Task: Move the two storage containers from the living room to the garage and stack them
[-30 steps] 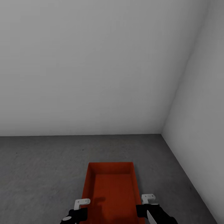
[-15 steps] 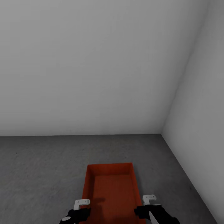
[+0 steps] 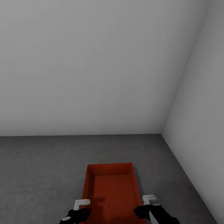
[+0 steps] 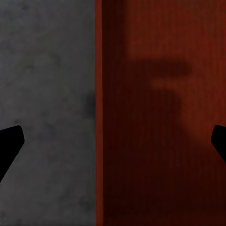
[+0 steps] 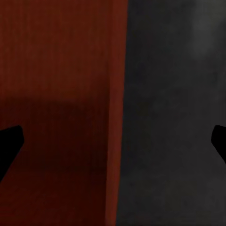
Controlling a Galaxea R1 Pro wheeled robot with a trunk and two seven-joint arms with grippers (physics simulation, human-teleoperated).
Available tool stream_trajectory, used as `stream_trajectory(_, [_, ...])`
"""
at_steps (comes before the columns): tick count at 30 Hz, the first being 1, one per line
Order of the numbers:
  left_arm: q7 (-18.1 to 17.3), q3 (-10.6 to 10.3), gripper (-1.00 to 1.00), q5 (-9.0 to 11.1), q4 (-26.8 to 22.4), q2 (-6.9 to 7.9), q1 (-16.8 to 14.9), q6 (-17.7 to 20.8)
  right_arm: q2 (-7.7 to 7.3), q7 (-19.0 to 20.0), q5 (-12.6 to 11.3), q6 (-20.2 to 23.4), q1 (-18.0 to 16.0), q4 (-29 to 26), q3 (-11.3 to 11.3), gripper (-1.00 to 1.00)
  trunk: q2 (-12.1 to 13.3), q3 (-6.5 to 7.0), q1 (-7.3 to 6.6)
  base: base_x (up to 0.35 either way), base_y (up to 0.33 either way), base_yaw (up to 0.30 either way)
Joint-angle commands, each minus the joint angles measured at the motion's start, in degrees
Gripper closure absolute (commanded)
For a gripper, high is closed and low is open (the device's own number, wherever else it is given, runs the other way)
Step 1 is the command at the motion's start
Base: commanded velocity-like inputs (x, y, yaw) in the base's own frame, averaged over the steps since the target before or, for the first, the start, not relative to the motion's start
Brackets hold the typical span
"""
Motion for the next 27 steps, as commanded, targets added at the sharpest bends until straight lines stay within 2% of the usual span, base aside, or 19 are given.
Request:
stream_trajectory(1, [-0.1, 0.5, -1.0, -0.5, 0.0, -0.04, 0.0, -0.1, -0.03, 0.2, 0.3, 0.3, 0.0, -0.1, 0.1, -1.0, 0.0, -0.05, -0.01, 0.0, 0.0, 0.0])
stream_trajectory(8, [-0.1, 0.5, -1.0, -0.6, 0.1, -0.08, 0.0, 0.2, -0.07, 0.2, 0.3, 0.3, 0.0, -0.1, 0.0, -1.0, 0.0, -0.05, -0.01, 0.0, 0.0, 0.0])
stream_trajectory(27, [-0.1, 0.6, -1.0, -0.7, 0.1, -0.12, 0.0, 1.3, -0.07, 0.2, 0.4, 0.3, 0.0, -0.1, 0.0, -1.0, 0.2, 4.16, -0.5, 0.0, 0.0, -0.022])
